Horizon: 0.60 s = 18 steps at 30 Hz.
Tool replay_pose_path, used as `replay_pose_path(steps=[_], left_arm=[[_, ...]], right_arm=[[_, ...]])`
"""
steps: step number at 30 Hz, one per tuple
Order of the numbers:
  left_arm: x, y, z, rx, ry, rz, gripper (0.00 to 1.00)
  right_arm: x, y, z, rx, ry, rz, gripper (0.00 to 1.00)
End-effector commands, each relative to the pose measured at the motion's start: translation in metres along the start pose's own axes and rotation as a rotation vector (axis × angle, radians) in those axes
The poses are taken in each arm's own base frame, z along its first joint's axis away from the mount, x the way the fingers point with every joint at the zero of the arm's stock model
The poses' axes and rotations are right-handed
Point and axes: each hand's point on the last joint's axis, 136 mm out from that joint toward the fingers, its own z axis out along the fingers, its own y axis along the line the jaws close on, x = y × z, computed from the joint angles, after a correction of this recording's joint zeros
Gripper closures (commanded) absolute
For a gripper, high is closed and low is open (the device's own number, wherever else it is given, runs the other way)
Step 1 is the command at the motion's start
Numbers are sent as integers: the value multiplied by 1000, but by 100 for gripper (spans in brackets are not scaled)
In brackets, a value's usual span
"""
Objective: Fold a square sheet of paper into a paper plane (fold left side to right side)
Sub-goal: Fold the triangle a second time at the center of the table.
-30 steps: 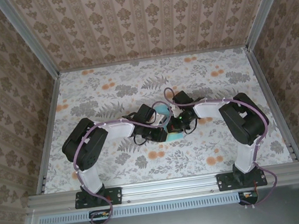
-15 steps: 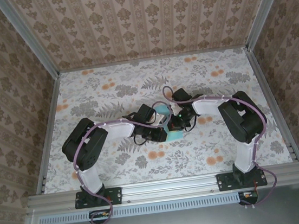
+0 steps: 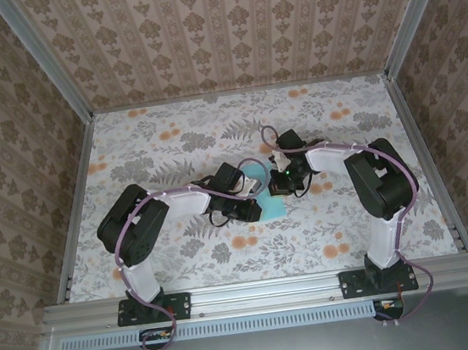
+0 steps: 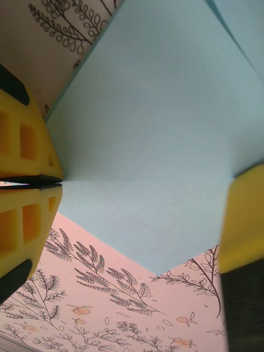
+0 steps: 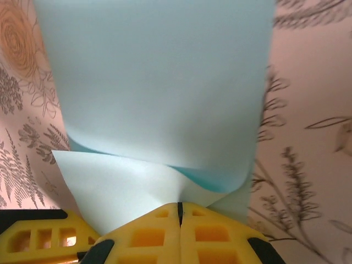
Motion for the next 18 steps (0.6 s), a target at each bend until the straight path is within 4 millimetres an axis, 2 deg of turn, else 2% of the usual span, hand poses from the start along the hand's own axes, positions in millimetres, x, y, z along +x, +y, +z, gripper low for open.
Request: replay_pose_path(steps=[1,12,18], left_arm=[[40,24,6,-98,115,-36,87],[36,22,5,-100,101,-27,87],[34,20,3,-101,94,-23,87]], right_arm=[[-11,-26,-2,89,-16,11,100],[-27,-46,-8,107,-35,34,100],[-40,-40,-29,116,-95,9,100]])
